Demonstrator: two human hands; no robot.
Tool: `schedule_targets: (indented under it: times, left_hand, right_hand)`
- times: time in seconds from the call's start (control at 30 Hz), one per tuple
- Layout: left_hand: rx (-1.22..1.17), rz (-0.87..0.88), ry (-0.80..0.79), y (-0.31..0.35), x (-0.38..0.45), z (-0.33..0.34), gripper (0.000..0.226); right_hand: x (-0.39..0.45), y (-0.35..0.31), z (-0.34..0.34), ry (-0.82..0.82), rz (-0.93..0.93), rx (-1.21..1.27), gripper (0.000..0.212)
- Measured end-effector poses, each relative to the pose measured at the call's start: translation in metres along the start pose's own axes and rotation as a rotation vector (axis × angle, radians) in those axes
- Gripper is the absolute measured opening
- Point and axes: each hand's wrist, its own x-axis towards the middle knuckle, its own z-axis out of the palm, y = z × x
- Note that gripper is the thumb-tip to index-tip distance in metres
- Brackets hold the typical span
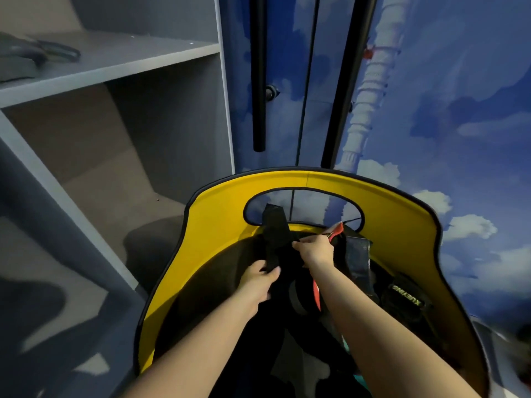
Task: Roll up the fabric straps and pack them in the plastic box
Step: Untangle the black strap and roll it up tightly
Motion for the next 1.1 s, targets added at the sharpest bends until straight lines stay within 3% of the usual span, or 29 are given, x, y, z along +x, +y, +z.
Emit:
schedule_targets:
  times: [0.1,0.23,0.37,0.67,0.77,0.9,1.1]
  left_hand:
    - [0.097,0.052,0.105,-0.004,0.025,0.002,0.045]
    - [0.054,0.063,0.254,0.004,0.051,0.000,0.043]
    - [0.092,0.033,0.227,0.006,0.070,0.001,0.045]
    - [0.259,0.165,0.259,-0.002,0.072,0.004,0.046]
    - [0.287,0.174,0.219,-0.008,0.059,0.000,0.050]
    - [0.221,0.074,0.154,-0.022,0.037,-0.009,0.048]
    - [-0.017,-0.140,-0.091,-0.035,-0.002,-0.016,0.054]
  right_hand:
    - [0.017,0.003,0.012,-0.001,0.021,0.012,0.024]
    - [0.036,-0.005,0.024,-0.088,0.023,0.046,0.029]
    - [0.041,0.005,0.022,-0.219,-0.016,-0.138,0.037]
    - [-0.005,0.033,0.001,-0.430,-0.205,-0.514,0.058]
    - [-0.021,0.041,-0.009,-0.426,-0.254,-0.589,0.059]
    - [-0.041,0.052,-0.018,-0.422,-0.232,-0.499,0.051]
    - [-0.070,0.069,-0.023,-0.323,-0.222,-0.380,0.044]
